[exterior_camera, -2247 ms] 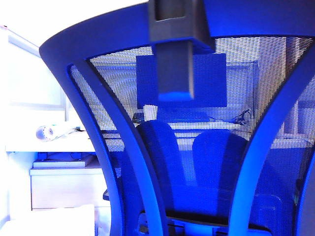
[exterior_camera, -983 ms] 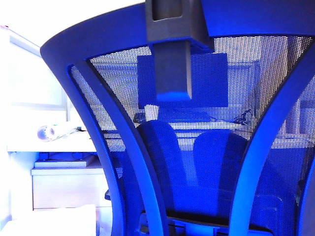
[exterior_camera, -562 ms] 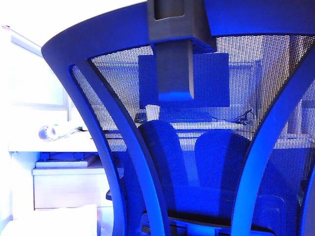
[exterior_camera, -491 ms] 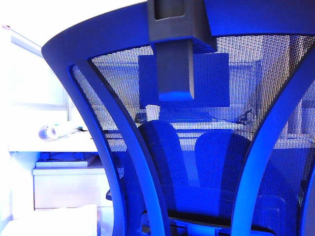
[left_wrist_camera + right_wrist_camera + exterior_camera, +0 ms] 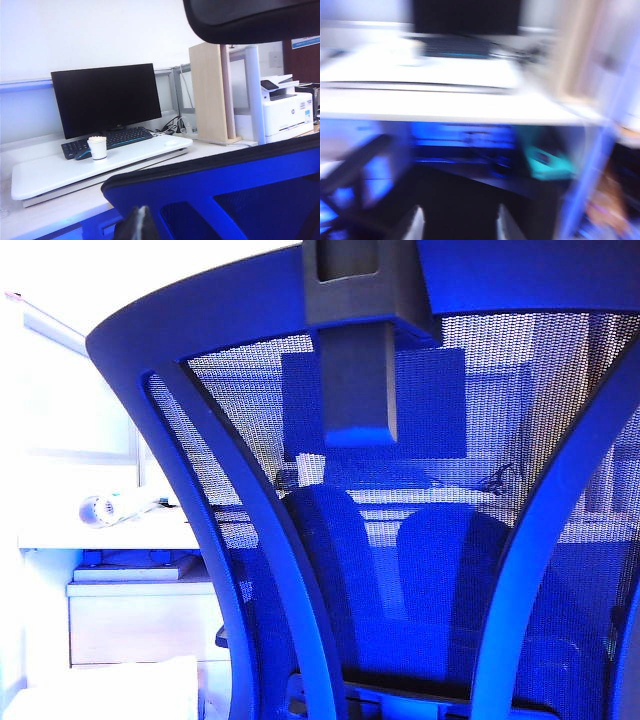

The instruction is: Pull out the black chair under the table.

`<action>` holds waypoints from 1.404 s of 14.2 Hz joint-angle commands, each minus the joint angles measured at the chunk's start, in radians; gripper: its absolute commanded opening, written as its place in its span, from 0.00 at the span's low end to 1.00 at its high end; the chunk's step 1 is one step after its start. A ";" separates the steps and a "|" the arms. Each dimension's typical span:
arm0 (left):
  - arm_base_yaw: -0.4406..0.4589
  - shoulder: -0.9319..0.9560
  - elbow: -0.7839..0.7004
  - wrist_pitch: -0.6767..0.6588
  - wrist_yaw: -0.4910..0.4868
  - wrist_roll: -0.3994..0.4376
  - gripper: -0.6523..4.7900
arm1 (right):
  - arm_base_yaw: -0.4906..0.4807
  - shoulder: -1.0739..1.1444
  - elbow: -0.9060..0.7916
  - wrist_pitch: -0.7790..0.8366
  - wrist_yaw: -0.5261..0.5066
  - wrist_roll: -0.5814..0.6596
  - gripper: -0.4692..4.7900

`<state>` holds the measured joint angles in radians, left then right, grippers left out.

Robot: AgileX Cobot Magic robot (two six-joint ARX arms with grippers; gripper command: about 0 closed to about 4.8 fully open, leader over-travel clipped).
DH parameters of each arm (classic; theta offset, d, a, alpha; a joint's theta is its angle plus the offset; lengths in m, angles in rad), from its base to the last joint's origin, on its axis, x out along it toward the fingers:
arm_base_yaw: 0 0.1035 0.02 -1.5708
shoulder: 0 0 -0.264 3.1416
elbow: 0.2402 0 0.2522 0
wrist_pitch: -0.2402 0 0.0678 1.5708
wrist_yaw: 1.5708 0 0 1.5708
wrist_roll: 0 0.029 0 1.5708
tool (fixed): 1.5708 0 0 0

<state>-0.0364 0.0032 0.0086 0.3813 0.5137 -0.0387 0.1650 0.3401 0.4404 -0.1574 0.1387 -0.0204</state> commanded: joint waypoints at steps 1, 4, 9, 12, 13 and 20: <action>0.002 0.000 0.000 0.009 0.004 0.001 0.12 | -0.328 -0.006 -0.002 -0.058 -0.412 0.042 0.32; 0.001 0.000 0.000 0.006 0.003 0.002 0.12 | -0.317 -0.093 -0.002 -0.105 -0.369 0.087 0.07; 0.002 0.000 0.000 0.001 0.003 0.002 0.12 | -0.301 -0.336 -0.009 -0.341 -0.271 0.168 0.07; 0.001 0.000 0.000 -0.003 0.004 0.001 0.12 | -0.295 -0.338 -0.073 -0.289 -0.184 0.230 0.07; 0.001 0.000 0.000 -0.009 0.003 0.001 0.12 | -0.296 -0.338 -0.108 -0.264 -0.182 0.238 0.07; 0.001 0.000 -0.002 -0.268 -0.166 0.059 0.11 | -0.296 -0.338 -0.294 -0.167 -0.140 0.205 0.07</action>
<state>-0.0364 0.0032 0.0086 0.1322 0.3767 -0.0196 -0.1314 0.0051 0.1516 -0.3401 -0.0051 0.1997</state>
